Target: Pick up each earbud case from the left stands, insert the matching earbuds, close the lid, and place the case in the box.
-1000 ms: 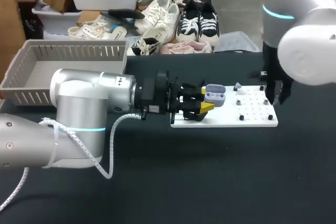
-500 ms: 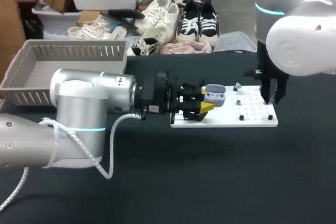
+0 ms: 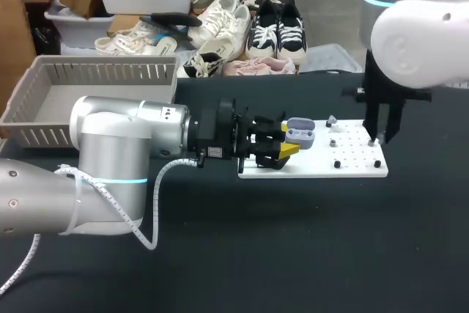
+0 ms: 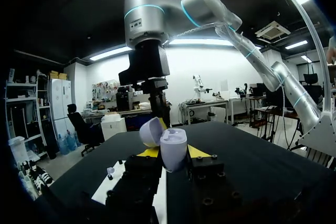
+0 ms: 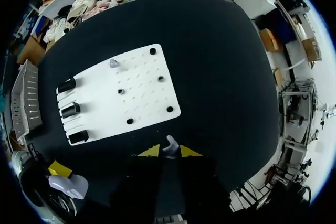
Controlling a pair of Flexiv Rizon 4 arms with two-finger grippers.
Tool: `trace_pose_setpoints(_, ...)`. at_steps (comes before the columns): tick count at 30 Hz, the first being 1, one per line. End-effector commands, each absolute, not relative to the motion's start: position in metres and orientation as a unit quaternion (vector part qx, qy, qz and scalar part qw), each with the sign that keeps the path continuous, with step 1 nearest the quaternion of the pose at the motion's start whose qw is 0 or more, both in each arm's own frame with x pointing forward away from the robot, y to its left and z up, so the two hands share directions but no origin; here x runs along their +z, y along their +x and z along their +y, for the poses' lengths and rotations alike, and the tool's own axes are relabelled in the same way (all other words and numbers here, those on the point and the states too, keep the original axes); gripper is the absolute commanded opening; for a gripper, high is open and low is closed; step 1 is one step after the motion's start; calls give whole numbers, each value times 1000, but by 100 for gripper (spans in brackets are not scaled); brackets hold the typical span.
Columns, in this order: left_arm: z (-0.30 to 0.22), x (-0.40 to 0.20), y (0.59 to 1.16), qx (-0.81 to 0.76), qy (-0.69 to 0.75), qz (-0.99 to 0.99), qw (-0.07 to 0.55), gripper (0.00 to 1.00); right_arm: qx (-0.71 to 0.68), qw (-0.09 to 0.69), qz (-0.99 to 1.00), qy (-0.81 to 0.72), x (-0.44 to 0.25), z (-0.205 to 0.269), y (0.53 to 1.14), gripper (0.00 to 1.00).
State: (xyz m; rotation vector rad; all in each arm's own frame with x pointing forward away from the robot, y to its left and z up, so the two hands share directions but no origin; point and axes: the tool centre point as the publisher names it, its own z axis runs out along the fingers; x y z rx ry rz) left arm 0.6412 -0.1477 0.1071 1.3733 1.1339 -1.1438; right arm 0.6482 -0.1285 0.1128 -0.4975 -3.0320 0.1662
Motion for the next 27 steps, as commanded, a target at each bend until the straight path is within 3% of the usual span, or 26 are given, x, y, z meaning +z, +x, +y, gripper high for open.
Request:
trace_pose_setpoints(1, -148, 107, 640, -469, 564, 468, 493, 0, 52, 45, -983, -170, 121, -125, 651, 0)
trace_pose_setpoints(17, -148, 107, 640, -469, 564, 468, 493, 0, 52, 45, -983, -170, 121, -125, 651, 0)
trace_pose_setpoints(27, -148, 107, 640, -469, 564, 468, 493, 0, 56, -10, -991, -120, 173, -86, 632, 0)
